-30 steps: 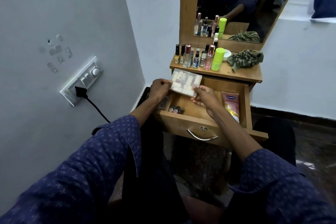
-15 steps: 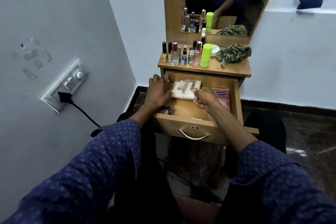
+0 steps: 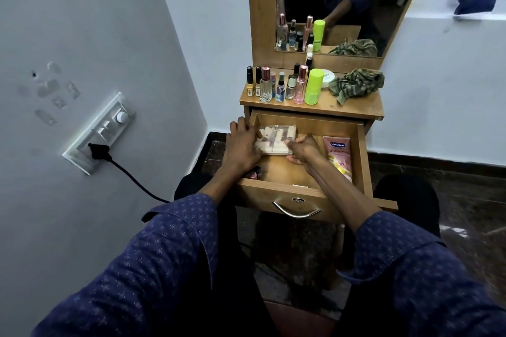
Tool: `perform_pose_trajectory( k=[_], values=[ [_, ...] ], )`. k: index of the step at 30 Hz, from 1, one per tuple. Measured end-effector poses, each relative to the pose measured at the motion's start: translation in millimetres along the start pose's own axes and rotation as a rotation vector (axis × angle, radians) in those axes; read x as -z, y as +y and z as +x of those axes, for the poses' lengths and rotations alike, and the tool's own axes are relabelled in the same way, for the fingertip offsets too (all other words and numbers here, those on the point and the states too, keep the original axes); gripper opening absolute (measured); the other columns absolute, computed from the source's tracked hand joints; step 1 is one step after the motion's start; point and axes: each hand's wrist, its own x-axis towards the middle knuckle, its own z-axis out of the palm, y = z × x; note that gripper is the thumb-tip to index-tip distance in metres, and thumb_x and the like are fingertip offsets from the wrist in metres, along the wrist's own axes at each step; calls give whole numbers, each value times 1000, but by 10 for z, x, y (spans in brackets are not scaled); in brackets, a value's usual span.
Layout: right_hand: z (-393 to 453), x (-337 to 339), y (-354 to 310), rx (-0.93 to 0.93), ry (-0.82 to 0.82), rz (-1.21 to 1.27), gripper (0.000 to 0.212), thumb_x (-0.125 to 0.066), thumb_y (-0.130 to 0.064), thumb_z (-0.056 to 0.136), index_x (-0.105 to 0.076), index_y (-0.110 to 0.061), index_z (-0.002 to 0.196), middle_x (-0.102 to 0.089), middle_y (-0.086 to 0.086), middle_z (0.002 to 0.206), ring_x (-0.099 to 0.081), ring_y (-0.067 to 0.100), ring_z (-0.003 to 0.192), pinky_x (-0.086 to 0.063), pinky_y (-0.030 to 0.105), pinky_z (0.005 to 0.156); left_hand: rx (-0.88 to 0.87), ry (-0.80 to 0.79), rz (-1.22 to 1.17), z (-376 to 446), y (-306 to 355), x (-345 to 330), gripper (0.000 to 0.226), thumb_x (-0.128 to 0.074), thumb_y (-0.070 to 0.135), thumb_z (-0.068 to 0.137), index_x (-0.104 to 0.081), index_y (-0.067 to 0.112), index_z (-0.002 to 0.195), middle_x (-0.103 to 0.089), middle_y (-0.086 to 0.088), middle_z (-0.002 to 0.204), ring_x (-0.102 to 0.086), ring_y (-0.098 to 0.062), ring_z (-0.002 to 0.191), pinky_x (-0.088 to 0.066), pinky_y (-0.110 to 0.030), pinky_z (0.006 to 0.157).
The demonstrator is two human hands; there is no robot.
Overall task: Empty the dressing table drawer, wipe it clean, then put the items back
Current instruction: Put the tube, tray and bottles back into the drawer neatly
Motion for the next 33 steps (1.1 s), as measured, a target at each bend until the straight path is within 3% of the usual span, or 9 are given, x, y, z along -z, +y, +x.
perform_pose_trajectory(
  k=[3,5,7,10,16,20,25,29,33],
  values=[
    [-2,32,48,73,7,41,25,-70,-12,99,-45,-16,97,-60,16,124,-63,20,84,-59,24,48,-3,-20,15,17,16,8,58,-84,39,81,-61,16,129,-42,-11,137,-38,-32,126,-47,-47,99],
    [-19,44,62,93,11,29,22,-69,-12,99,-49,-16,94,-64,14,119,-66,20,82,-62,28,53,-20,-39,41,46,21,33,63,-86,39,79,-57,17,131,-40,-11,138,-38,-32,127,-46,-48,99],
    [-40,56,48,166,70,-182,14,-70,-20,99,-58,-12,99,-69,11,107,-70,24,82,-63,38,64,-35,-55,75,88,10,52,72,-86,39,78,-53,17,137,-39,-13,140,-37,-33,128,-46,-50,99],
    [-90,104,10,283,166,-590,18,-63,-26,100,-73,-12,98,-72,6,94,-66,21,78,-48,27,64,-23,-46,82,154,4,40,69,-87,38,77,-55,17,134,-38,-13,140,-38,-34,127,-48,-51,98],
    [-125,82,15,320,72,-792,23,-59,-7,90,-77,-3,103,-75,9,107,-69,29,88,-50,29,68,-4,-15,30,123,-12,-45,55,-86,36,77,-62,18,123,-39,-11,137,-39,-32,124,-47,-48,95],
    [-209,89,-24,406,88,-896,31,-61,-5,86,-72,-10,115,-74,11,110,-70,33,95,-55,33,76,12,13,23,94,4,-73,45,-87,37,75,-63,22,110,-39,-8,133,-39,-30,121,-45,-46,95],
    [-307,99,-56,405,74,-917,28,-64,-19,84,-73,-17,110,-75,12,104,-70,31,84,-60,36,73,8,16,24,69,25,-58,48,-86,41,77,-63,21,113,-39,-9,135,-38,-31,124,-43,-50,99],
    [-421,67,-99,402,107,-999,34,-60,-34,93,-69,-16,120,-56,18,131,-67,38,98,-57,40,80,16,-11,-6,93,8,11,50,-86,41,77,-64,22,118,-41,-9,133,-39,-31,125,-40,-51,101],
    [-579,20,-282,542,233,-1057,23,-61,-31,98,-72,-13,108,-63,13,121,-67,35,91,-50,35,66,62,83,-158,157,-126,133,20,-74,42,88,-73,26,100,-54,-1,119,-46,-23,121,-36,-49,100]
  ],
)
